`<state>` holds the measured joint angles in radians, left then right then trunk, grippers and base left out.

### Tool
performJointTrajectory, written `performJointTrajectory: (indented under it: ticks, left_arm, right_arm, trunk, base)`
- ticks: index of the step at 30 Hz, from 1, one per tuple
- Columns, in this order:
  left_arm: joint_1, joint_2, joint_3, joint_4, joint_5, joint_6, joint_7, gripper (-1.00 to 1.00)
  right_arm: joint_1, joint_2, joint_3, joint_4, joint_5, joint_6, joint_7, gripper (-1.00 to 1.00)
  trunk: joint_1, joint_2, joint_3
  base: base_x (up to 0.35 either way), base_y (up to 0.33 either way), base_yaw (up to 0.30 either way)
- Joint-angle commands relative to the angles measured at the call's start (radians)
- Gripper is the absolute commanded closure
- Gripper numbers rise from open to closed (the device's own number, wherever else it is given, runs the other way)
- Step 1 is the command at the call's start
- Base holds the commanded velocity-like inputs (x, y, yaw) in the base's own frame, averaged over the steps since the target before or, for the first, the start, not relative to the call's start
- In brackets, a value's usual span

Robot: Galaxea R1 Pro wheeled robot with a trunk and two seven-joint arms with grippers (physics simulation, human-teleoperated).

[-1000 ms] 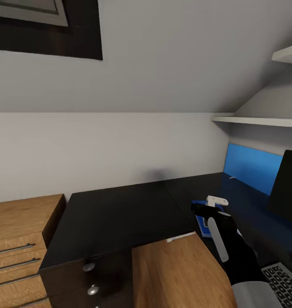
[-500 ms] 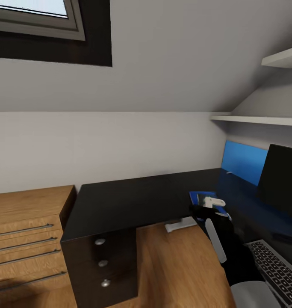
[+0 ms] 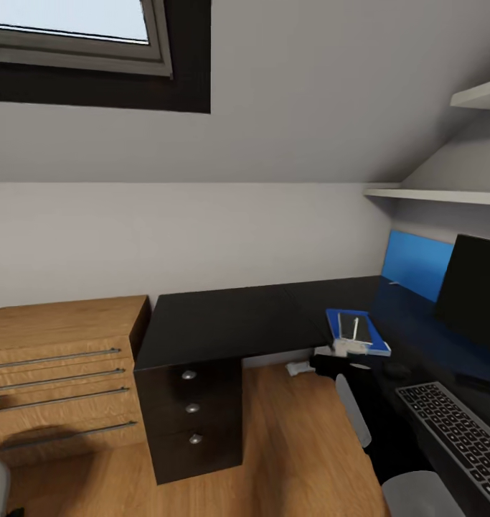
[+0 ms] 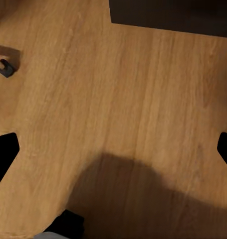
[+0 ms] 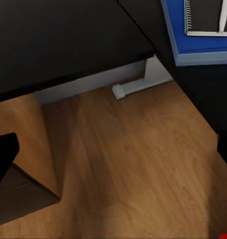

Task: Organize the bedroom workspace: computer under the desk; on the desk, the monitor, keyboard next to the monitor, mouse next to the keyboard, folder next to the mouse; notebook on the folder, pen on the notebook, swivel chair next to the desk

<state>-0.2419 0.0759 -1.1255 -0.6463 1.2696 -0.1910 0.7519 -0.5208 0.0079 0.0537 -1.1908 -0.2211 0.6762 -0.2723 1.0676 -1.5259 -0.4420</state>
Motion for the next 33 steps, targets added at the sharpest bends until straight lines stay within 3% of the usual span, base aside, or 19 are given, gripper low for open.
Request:
performJointTrajectory:
  ticks: [1,11,16,19,23,28,31,33]
  left_arm:
    - [-0.002,-0.002,-0.008,0.004,0.009,-0.007,0.005,-1.00]
    - [-0.002,-0.017,-0.007,0.035,0.008,-0.007,0.004,-1.00]
    - [-0.002,-0.018,-0.007,0.036,0.008,-0.008,0.004,-1.00]
    - [-0.002,-0.020,-0.006,0.079,0.004,-0.013,0.002,-1.00]
    - [-0.002,-0.024,-0.001,0.143,0.001,-0.017,0.000,-1.00]
    - [-0.002,-0.022,0.004,0.187,0.003,-0.018,-0.089,-1.00]
    - [-0.002,-0.022,0.007,0.208,0.003,-0.017,-0.168,-1.00]
    - [-0.002,-0.022,0.010,0.216,0.003,-0.017,-0.189,-1.00]
  right_arm:
    - [-0.001,0.000,0.003,0.000,-0.010,0.003,-0.010,-1.00]
    - [-0.001,0.000,0.022,0.002,-0.011,-0.005,-0.007,-1.00]
    - [-0.001,0.000,0.024,0.004,-0.012,-0.016,-0.006,-1.00]
    - [-0.001,-0.001,0.030,0.010,-0.011,-0.044,-0.005,-1.00]
    - [0.000,-0.001,0.035,0.051,-0.013,-0.125,-0.004,-1.00]
    - [0.022,0.008,0.053,0.225,-0.013,-0.263,0.000,-1.00]
    - [0.027,0.011,0.090,0.411,-0.010,-0.416,0.000,-1.00]
    - [0.028,0.012,0.125,0.521,-0.010,-0.524,0.001,-1.00]
  trunk:
    - [-0.001,-0.001,-0.003]
    - [-0.001,-0.001,-0.010]
    - [-0.001,-0.001,-0.010]
    - [-0.001,-0.001,-0.010]
    - [-0.001,-0.001,-0.010]
    - [-0.001,-0.001,-0.010]
    - [-0.001,-0.001,-0.010]
    - [-0.001,-0.001,-0.010]
  base:
    - [-0.321,0.000,0.102]
    - [-0.317,0.000,0.054]
    - [-0.063,0.000,0.002]
    - [-0.002,0.000,0.000]
    - [0.000,0.000,0.000]
    - [0.000,0.000,0.000]
    - [0.000,0.000,0.000]
    - [0.000,0.000,0.000]
